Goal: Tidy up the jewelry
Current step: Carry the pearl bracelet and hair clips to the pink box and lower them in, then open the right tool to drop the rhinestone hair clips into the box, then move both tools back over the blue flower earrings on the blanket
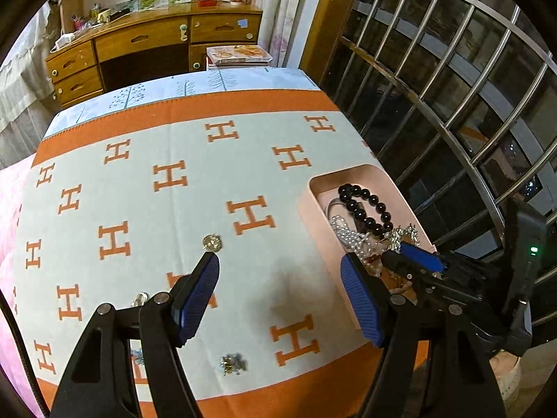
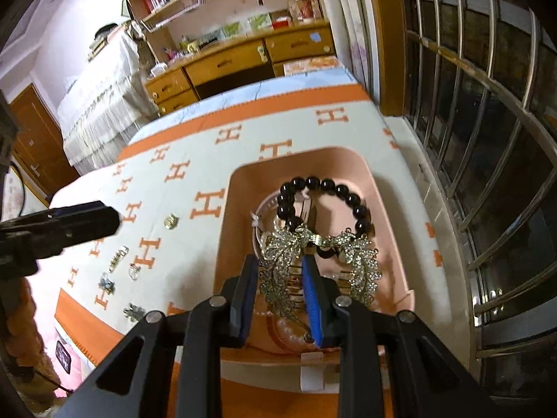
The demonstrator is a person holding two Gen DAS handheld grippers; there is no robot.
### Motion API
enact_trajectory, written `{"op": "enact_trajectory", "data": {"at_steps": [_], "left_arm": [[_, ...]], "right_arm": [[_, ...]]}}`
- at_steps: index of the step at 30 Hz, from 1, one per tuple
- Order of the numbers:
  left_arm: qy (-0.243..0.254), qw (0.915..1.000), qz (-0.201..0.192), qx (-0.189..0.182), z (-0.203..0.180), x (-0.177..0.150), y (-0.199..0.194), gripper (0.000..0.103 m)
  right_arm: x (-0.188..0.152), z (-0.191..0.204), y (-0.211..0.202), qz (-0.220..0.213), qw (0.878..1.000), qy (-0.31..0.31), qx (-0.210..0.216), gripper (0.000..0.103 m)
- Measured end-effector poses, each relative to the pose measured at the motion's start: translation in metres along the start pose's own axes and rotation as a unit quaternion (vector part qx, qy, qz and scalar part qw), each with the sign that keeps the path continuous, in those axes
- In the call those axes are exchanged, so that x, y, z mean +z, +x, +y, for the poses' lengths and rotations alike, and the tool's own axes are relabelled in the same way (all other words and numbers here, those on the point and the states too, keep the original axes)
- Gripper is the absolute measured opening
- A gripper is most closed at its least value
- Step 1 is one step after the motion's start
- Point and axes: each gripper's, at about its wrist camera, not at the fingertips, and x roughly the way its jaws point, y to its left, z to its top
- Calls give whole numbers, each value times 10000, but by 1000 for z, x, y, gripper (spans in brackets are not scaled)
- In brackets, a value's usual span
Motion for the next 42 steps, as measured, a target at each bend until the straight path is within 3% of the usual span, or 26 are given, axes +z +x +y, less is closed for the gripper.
{"op": "enact_trajectory", "data": {"at_steps": [3, 6, 18, 32, 35, 38, 42], "left_arm": [[-45, 10000, -9, -17, 6, -2, -3, 71], [-98, 9999, -70, -4, 11, -2, -8, 71], [-440, 9982, -362, 190, 46, -11, -36, 71], [-804, 9909, -781, 744, 102, -40, -90, 78], [-893, 9894, -738, 872, 114, -51, -91, 78], [-925, 9900, -633, 860, 121, -64, -85, 78], [-837, 9930, -441, 706, 118, -90, -66, 77]], "right_arm": [[-1, 3, 6, 282, 9995, -30, -159, 27], [-1, 4, 1, 263, 9994, -42, -212, 27], [2, 23, -24, -7, 9999, -4, 148, 28], [-4, 90, -35, -146, 9941, -760, 755, 28], [-9, 106, -26, -53, 9915, -987, 847, 30], [-18, 118, -14, 57, 9888, -1184, 904, 40], [-32, 128, 4, 300, 9834, -1379, 1142, 40]]}}
